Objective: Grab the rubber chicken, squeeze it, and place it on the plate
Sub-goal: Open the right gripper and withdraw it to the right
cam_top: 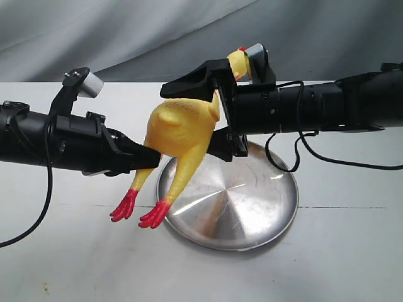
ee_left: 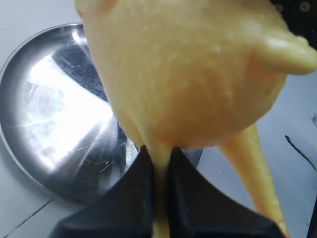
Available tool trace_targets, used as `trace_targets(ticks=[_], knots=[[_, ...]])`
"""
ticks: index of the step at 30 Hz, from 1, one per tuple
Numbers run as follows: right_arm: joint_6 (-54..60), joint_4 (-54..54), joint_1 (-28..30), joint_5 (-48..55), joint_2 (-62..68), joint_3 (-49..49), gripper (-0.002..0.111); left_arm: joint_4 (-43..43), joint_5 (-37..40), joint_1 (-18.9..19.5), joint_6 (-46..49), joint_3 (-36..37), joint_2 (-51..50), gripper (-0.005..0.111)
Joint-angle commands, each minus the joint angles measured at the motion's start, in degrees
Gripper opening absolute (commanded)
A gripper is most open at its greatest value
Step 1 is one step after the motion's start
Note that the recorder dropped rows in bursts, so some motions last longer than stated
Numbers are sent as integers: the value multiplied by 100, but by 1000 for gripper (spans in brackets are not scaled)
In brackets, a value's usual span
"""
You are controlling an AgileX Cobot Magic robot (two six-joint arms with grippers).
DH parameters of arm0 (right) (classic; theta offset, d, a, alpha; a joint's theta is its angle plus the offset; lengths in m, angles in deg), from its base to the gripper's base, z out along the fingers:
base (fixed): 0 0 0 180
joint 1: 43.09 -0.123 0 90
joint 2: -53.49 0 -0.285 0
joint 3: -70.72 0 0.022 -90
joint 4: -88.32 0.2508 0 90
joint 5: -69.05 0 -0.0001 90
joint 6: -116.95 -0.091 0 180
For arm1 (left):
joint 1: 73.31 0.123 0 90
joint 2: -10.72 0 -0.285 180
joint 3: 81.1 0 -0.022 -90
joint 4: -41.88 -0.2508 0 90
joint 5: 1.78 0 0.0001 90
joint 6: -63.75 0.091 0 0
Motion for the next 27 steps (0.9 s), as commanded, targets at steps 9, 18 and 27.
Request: trace_targets(ticks=[9,18,27], knots=[[-77,-916,377,210,-36,-32,105,10,-324,0,-113,-40,538,0],[-168,-1084,874,696,-36,-32,105,-361,-375,0,-431,-40,627,0],[-168,-777,949,933,-36,-32,105,-474,-429,0,-416,-40,627,0]])
